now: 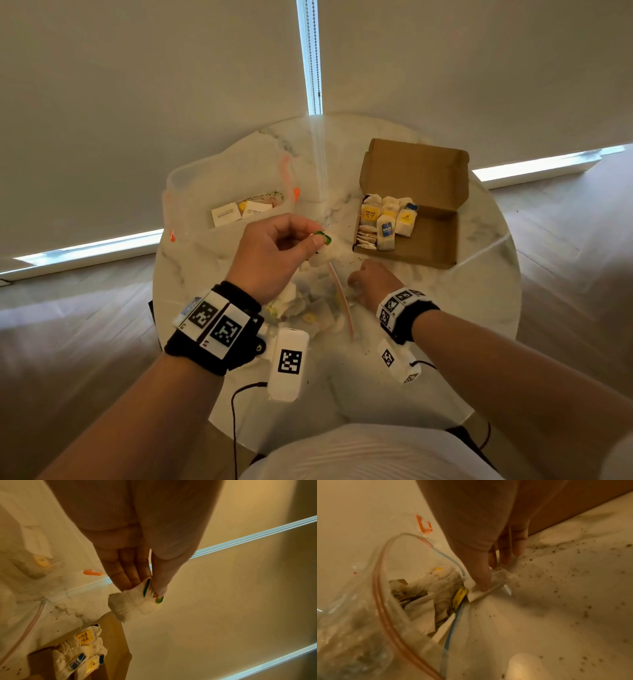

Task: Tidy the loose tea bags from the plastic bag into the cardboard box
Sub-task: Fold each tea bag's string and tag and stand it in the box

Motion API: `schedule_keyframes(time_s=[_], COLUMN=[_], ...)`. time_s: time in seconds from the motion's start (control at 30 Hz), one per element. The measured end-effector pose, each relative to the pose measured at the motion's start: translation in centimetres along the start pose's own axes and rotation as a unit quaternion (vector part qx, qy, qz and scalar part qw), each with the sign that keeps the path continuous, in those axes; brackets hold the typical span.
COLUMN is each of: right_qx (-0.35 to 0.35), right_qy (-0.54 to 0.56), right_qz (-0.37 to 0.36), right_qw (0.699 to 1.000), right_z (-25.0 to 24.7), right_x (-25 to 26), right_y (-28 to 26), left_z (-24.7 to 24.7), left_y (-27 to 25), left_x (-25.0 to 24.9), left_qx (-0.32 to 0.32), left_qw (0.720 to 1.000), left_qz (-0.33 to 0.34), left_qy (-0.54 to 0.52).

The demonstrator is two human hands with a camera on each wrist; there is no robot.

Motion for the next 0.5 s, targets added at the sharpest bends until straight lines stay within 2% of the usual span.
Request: schedule_keyframes(time_s=[0.13, 0.27, 0.4, 0.5], right_qx=[-0.009, -0.014, -0.067, -0.125], right_qy=[0.02, 0.115, 0.217, 0.28], right_qz=[0.008, 0.018, 0.038, -0.002], right_qw=[1.0, 0.993, 0.973, 0.952], right_z=[0.2, -1.1, -3.6, -6.7], right_x=[-0.6, -1.5, -3.1, -3.3], right_y=[0.1, -0.2, -2.1, -4.2], left_z=[-0.4, -0.5, -0.3, -0.1], left_y=[0.1, 0.2, -0.2, -0.5], left_x=[0.4, 0.5, 0.3, 0.0], left_qx=[-0.015, -0.026, -0.015, -0.007], left_qw=[1.0, 0.999, 0.998, 0.999], left_qz=[0.0, -0.001, -0.002, 0.008], left_qy=[-0.007, -0.03, -0.053, -0.038])
Point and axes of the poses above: each hand's wrist, its own y-axis towards the middle knuckle, its own z-axis out of the palm, x = y × z, the point moved 8 cm from there along y, towards the middle knuckle, and after that the axes turned 11 degrees about -y, right-handed, at the moved point
